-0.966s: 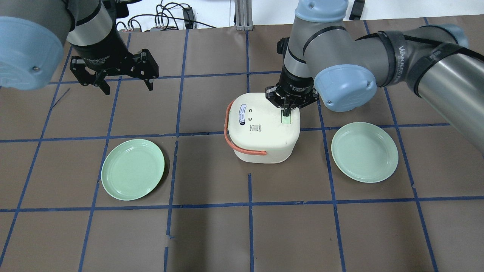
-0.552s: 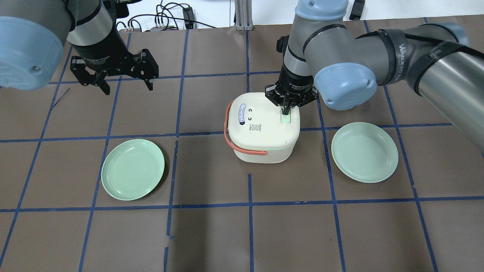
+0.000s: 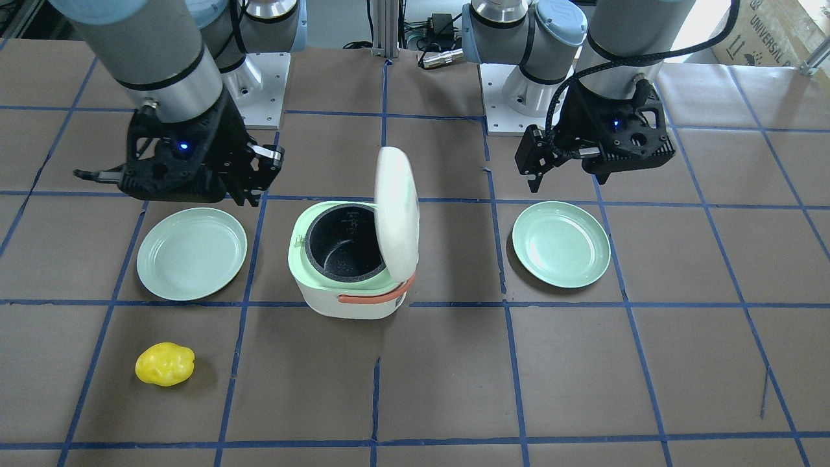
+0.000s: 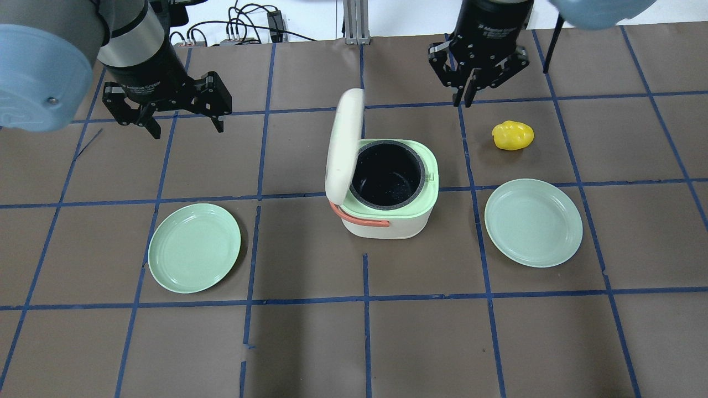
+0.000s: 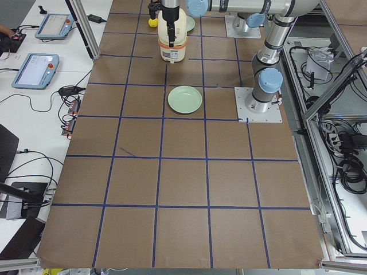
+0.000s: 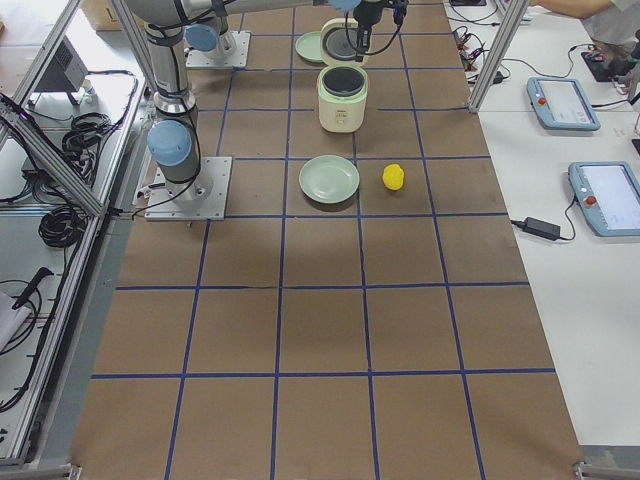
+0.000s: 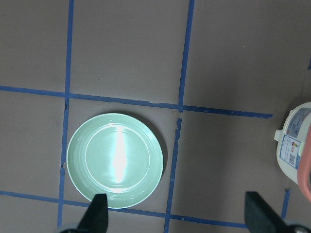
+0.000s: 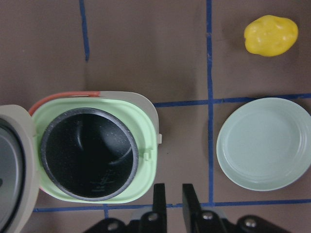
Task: Press rice cooker button
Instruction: 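Lift the right gripper away as the cooker lid pops open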
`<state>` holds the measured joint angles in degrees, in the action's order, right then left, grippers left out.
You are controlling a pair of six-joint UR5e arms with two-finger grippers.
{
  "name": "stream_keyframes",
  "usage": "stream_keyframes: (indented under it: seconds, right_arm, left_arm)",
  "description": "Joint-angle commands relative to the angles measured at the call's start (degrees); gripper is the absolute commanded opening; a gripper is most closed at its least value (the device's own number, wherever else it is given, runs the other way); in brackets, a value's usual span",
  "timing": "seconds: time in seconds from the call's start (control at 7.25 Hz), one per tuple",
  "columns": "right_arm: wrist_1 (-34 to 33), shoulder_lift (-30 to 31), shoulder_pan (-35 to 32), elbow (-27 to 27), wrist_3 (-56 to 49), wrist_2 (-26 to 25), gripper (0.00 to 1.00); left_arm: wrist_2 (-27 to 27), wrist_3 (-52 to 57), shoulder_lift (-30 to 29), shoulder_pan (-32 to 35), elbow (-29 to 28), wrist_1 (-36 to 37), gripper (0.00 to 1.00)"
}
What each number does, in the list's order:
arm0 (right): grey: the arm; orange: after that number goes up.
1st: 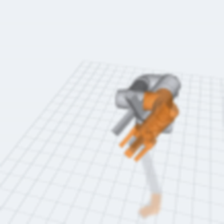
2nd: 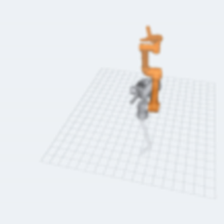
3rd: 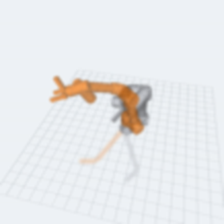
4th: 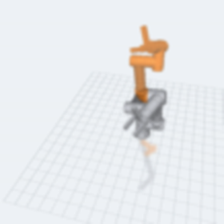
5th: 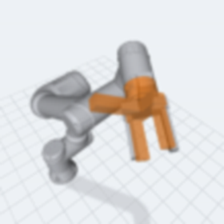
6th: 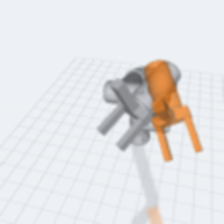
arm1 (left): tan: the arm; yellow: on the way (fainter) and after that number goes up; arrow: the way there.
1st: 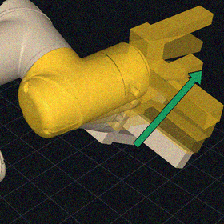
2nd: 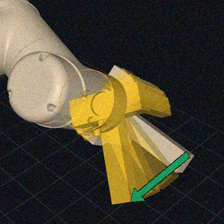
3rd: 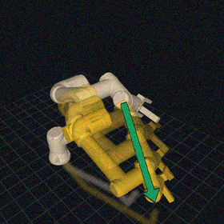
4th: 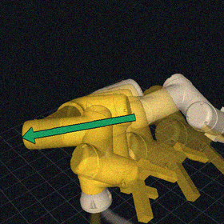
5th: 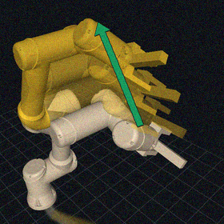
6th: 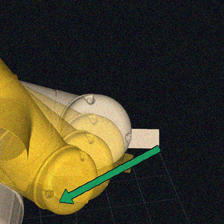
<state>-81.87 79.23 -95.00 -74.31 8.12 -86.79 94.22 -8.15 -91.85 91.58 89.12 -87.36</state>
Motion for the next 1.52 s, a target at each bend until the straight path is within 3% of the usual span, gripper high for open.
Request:
stream_keyframes:
  seconds: [0.0,0.14,0.69,0.97,1.38]
  right_arm:
    - [2.5,1.6,3.1,1.1,-6.3,-3.1,0.78]
    - [1.7,1.5,3.3,0.7,-8.0,-3.2,1.0]
    - [1.8,1.7,3.5,-0.2,-7.9,-2.5,1.0]
    - [-3.4,0.9,3.3,-0.2,-7.9,-2.4,1.0]
    - [-4.6,1.7,3.3,-3.5,-8.0,-3.0,1.0]
  left_arm:
    - [0.0,0.0,0.0,0.0,0.0,0.0,1.0]
    - [0.0,0.1,0.0,0.0,0.0,0.0,1.0]
    - [0.0,0.0,0.0,0.0,0.0,0.0,1.0]
    - [0.0,0.0,0.0,0.0,0.0,0.0,1.0]
    - [0.0,0.0,0.0,0.0,0.0,0.0,1.0]
